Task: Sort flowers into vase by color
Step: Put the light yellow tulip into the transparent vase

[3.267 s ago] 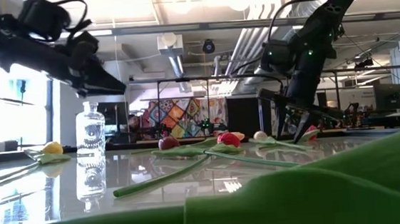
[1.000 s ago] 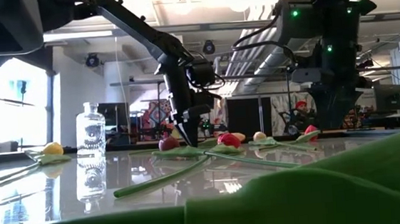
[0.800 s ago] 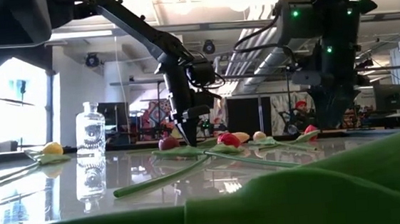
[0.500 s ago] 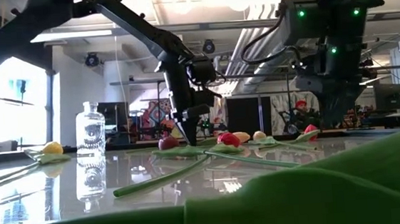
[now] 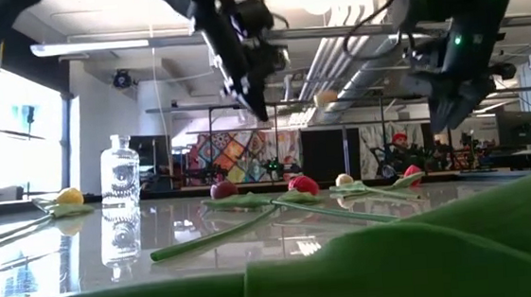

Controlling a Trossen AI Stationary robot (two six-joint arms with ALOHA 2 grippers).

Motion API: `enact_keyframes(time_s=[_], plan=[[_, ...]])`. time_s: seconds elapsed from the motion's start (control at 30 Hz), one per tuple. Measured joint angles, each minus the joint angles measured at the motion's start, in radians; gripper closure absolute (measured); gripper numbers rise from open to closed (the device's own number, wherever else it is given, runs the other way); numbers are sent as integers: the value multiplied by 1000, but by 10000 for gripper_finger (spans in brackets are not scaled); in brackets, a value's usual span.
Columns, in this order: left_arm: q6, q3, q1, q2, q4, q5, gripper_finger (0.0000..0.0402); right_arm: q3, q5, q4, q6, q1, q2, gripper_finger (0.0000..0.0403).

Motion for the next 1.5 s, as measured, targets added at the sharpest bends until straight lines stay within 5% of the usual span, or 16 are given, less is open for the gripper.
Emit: enact_keyframes(time_s=[0.53,0.8,1.2,1.5], plan=[[8,-5,-24,-314,-9,27,401,0,104,-43,171,165,-168,238],[-54,-286,-92,-571,204,48,401,0,167,-9,238,281,-168,238],[-80,-745,-263,-993,643,119,401,0,105,435,-214,432,-168,238],[-106,-937,-321,-1268,728,-71,401,0,113,664,-408,446,-168,238]])
